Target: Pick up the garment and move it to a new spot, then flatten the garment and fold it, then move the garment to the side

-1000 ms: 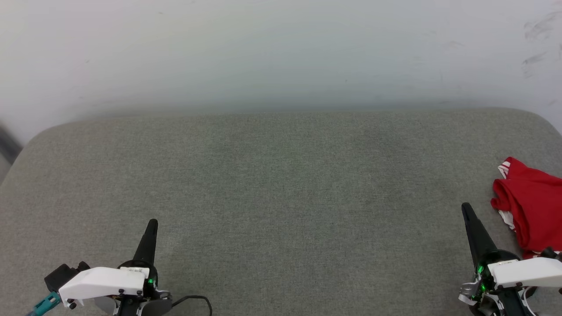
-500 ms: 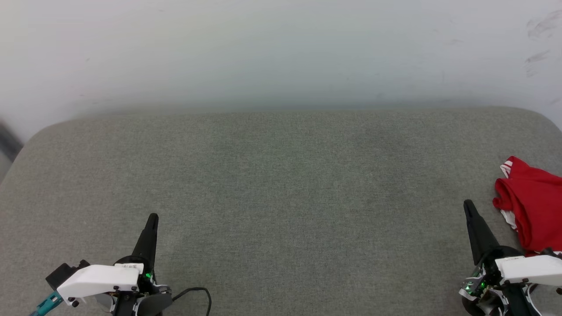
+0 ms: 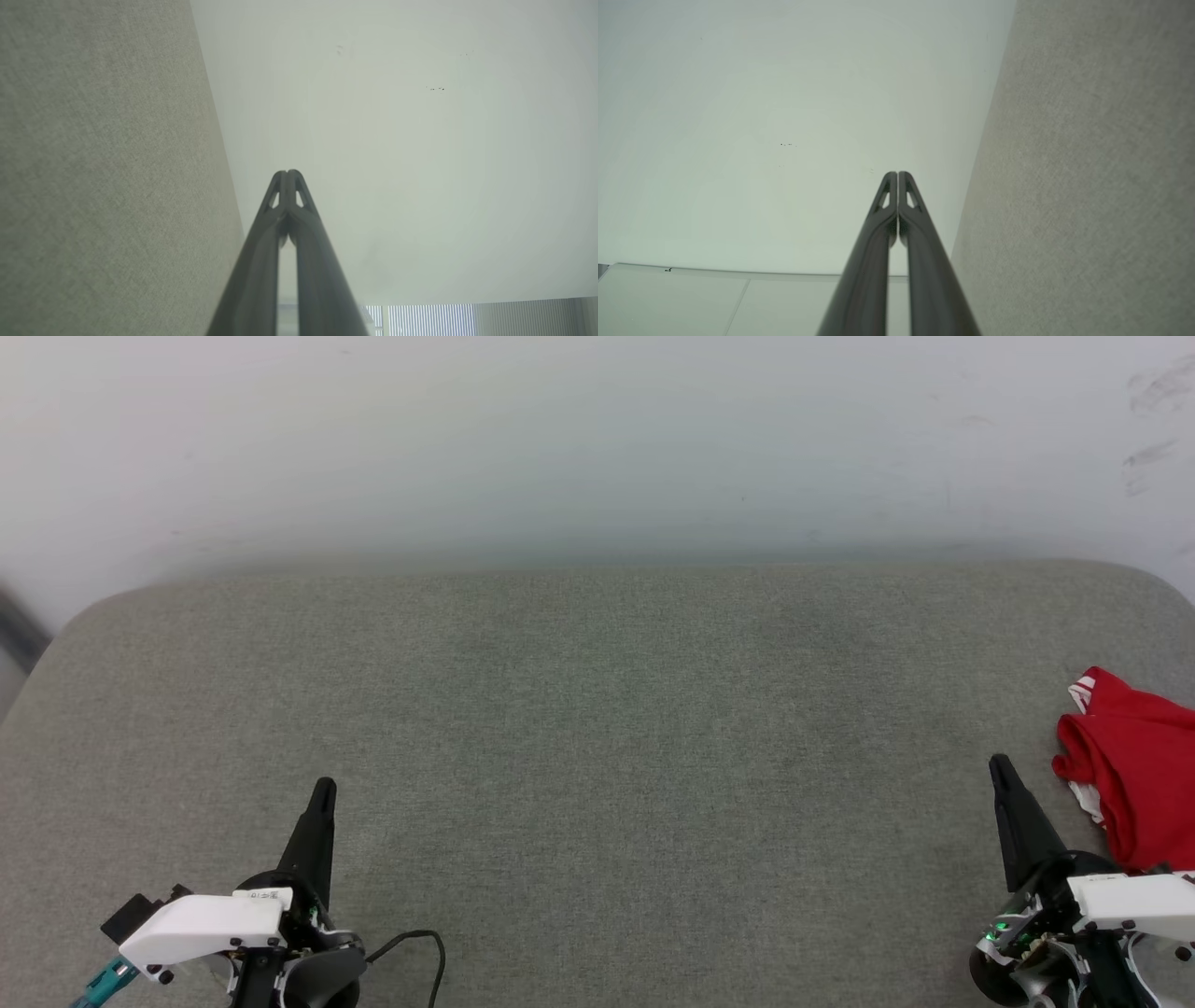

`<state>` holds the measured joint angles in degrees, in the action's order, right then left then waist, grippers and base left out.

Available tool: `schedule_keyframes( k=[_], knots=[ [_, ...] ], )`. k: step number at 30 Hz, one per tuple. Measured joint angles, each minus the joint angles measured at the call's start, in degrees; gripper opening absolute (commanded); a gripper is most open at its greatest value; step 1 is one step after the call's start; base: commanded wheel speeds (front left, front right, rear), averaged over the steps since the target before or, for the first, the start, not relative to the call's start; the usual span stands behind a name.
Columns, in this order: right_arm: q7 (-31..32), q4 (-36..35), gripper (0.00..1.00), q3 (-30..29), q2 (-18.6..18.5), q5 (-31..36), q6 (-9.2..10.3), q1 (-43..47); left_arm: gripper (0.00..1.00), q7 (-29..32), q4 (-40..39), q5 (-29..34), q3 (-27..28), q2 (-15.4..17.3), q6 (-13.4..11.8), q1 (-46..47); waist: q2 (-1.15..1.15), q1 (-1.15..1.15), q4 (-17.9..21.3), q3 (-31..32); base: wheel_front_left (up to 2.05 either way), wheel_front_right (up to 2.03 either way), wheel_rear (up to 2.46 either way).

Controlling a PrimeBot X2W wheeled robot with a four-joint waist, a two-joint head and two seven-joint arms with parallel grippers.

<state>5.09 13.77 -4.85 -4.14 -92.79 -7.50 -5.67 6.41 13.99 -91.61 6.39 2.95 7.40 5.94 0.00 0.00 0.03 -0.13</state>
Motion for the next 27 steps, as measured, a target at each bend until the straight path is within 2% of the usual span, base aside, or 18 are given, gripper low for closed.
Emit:
schedule_keyframes(
  k=[27],
  knots=[
    [0.48, 0.30, 0.00, -0.45, 0.33, -0.66, 0.00, -0.14, 0.00, 0.23, 0.10, -0.75, 0.23, -0.10, 0.11, 0.16, 0.00, 0.00, -0.03, -0.05, 0.00, 0.00, 0.00]
  ],
)
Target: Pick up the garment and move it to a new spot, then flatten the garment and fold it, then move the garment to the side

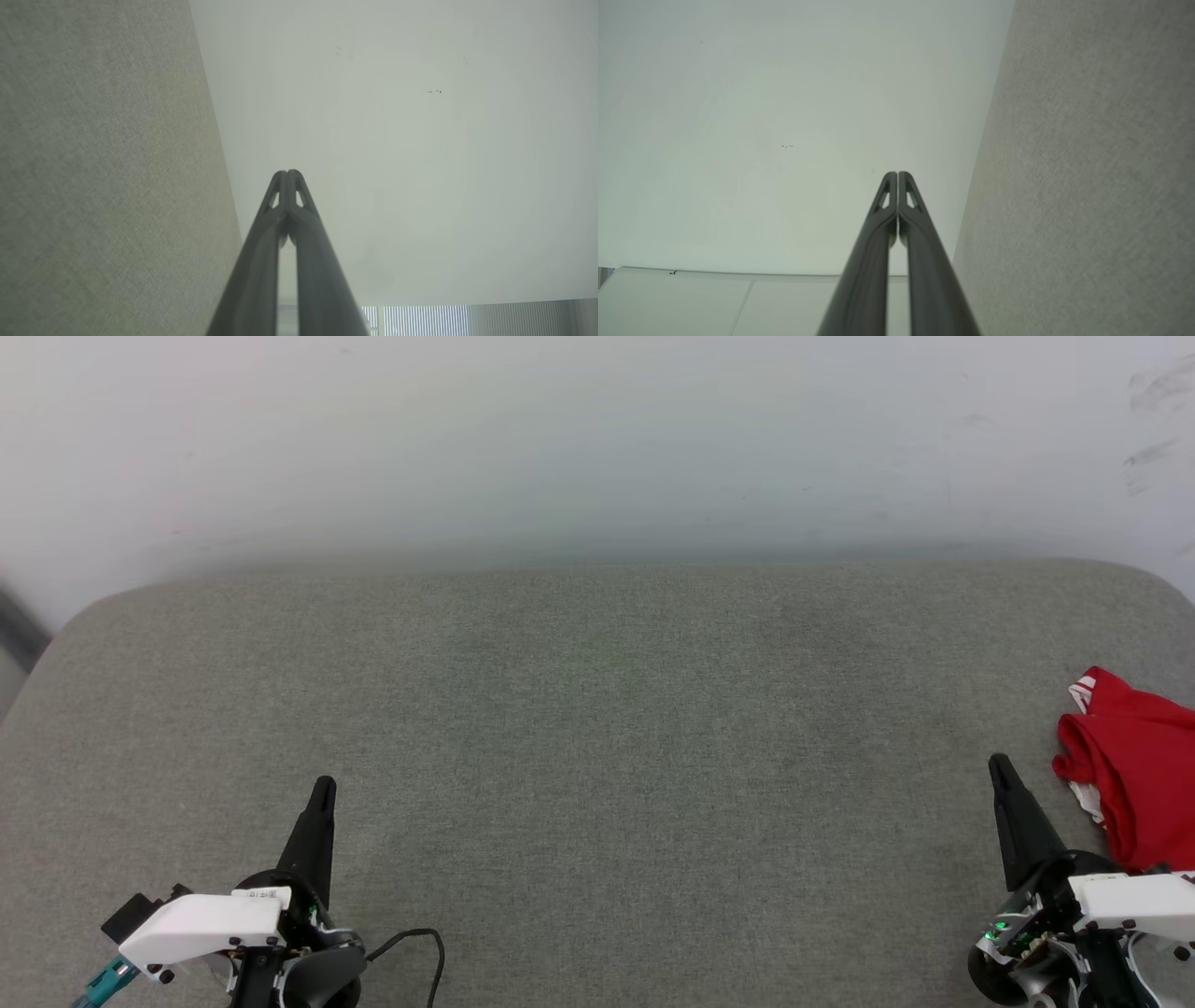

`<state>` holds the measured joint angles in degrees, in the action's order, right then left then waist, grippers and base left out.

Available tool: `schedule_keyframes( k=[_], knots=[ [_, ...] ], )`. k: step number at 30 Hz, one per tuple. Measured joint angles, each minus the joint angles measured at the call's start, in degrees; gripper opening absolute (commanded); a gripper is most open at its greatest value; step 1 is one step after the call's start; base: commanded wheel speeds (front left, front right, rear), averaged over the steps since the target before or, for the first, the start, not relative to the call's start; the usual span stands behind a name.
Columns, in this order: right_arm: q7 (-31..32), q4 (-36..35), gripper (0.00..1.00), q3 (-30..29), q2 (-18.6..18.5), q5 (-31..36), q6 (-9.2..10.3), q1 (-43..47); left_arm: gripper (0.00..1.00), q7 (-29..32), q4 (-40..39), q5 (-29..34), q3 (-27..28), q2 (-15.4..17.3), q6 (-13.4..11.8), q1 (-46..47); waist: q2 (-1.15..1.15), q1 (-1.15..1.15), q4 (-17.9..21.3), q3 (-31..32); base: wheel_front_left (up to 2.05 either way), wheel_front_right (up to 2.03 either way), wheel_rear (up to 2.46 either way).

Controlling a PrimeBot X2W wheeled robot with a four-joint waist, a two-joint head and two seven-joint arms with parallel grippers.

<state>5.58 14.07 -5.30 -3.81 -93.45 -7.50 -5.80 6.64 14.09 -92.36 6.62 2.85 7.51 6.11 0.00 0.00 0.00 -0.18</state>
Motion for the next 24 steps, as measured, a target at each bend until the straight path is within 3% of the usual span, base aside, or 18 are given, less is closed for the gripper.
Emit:
schedule_keyframes(
  k=[24],
  knots=[
    [0.26, 0.00, 0.00, -0.32, 0.20, 0.22, 0.00, -0.06, 0.00, 0.00, 0.00, -0.01, -0.01, 0.00, 0.00, 0.00, 0.00, 0.00, 0.00, 0.00, 0.00, 0.00, 0.00]
  ],
)
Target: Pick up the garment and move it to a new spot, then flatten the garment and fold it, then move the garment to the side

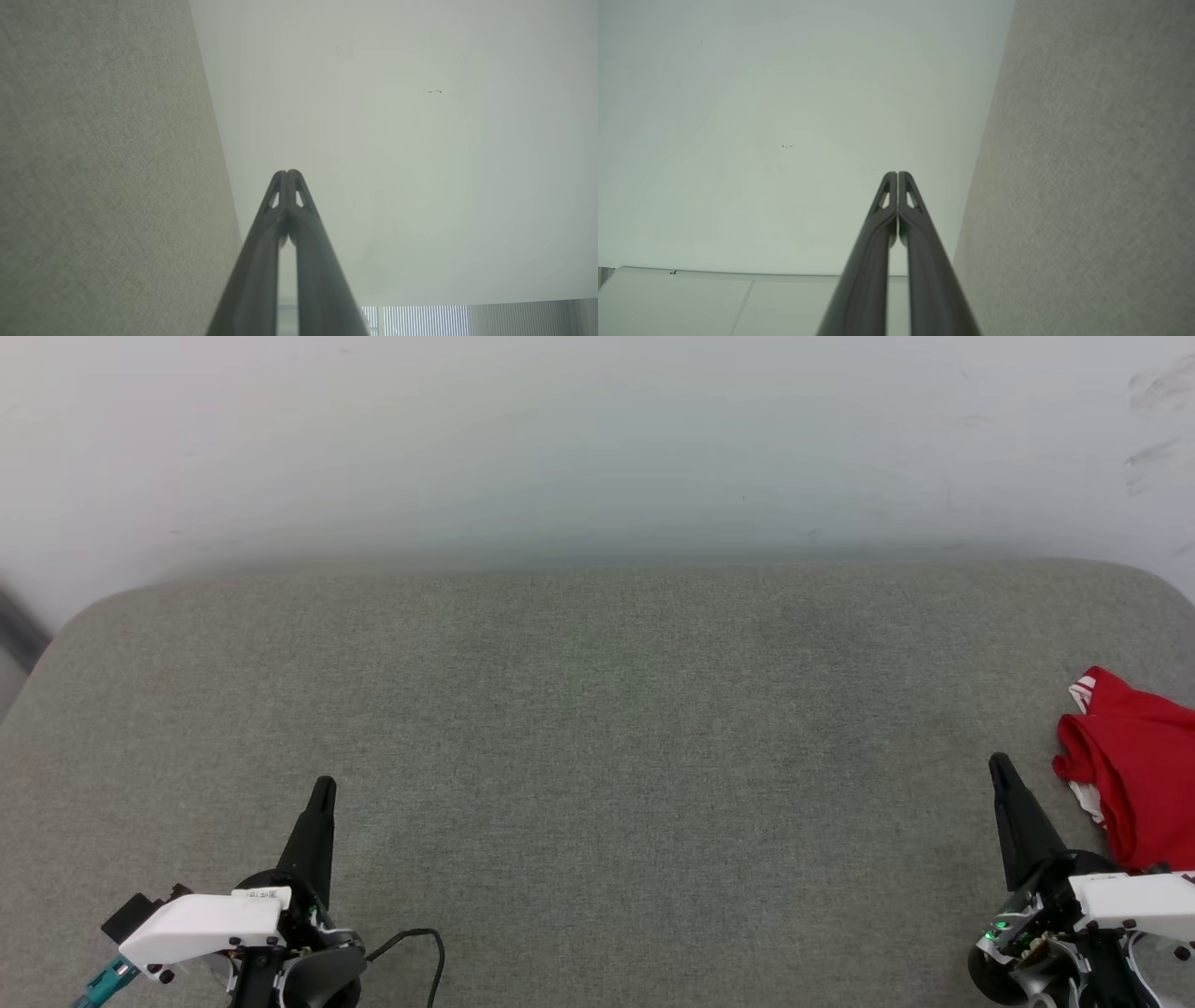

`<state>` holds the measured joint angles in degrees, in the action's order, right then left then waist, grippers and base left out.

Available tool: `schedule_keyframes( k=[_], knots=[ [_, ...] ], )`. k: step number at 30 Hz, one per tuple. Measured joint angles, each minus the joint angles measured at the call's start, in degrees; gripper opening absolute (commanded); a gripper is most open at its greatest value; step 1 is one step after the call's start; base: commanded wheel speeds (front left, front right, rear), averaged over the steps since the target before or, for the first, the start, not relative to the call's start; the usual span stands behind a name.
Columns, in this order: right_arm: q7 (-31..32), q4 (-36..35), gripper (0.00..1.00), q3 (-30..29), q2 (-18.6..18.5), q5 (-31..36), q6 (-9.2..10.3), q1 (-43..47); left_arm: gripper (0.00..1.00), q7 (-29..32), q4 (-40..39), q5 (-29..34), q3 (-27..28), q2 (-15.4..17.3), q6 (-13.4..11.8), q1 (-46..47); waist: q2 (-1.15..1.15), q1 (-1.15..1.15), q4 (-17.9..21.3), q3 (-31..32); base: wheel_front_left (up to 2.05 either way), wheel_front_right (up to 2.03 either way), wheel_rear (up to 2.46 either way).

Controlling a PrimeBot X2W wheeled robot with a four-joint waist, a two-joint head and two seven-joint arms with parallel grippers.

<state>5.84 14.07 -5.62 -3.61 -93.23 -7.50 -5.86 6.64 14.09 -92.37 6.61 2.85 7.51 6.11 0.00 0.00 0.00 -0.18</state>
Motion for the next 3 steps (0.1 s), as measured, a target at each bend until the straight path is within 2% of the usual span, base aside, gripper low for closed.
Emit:
schedule_keyframes(
  k=[3],
  knots=[
    [0.00, 0.01, 0.00, -0.04, 0.02, 0.01, 0.00, -0.01, 0.00, 0.00, 0.00, 0.00, 0.00, 0.00, 0.00, 0.00, 0.00, 0.00, 0.00, 0.00, 0.00, 0.00, 0.00]
  ],
)
